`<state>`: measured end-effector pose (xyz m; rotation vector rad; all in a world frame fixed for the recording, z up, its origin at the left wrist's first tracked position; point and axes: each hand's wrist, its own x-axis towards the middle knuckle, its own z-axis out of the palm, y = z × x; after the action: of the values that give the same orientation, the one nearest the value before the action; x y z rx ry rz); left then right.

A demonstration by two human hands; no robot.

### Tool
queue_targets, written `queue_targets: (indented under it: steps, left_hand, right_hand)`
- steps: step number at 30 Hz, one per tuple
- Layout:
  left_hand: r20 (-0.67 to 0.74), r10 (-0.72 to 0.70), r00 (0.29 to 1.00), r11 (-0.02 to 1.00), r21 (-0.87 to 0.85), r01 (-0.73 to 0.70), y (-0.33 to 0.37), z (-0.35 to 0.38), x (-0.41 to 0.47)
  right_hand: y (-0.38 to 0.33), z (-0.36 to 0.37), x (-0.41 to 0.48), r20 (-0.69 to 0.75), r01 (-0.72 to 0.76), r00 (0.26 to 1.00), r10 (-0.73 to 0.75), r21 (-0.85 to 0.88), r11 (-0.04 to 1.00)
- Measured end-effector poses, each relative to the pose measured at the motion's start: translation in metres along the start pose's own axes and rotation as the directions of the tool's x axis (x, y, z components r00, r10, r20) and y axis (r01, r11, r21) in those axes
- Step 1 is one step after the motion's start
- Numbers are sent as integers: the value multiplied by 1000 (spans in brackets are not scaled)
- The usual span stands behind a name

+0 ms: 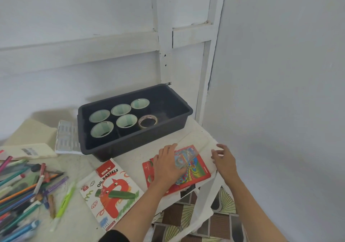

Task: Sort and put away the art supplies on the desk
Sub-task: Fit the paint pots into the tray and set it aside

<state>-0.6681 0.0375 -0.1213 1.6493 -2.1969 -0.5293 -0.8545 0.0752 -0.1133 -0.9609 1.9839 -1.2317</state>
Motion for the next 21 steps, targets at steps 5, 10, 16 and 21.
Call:
queue_targets:
  steps: [5, 10, 16, 21]
  left_hand:
    - [15, 176, 984, 983, -65, -174, 10, -7, 10]
    - [87, 299, 950, 953, -85, -292, 18, -23, 14]
    - [-151, 76, 986, 900, -416, -133, 21, -46, 23]
    - [76, -306, 949, 519, -823, 233, 21, -68, 19]
  right_hand:
    - [-7, -18, 11, 48, -200, 979, 198, 396, 896]
    - [-11, -35, 9, 192, -263, 965, 181, 641, 721]
    - [-26, -42, 2, 131, -194, 980, 150, 798, 570]
    - [-48, -33, -15, 55, -70, 998, 43, 790, 609]
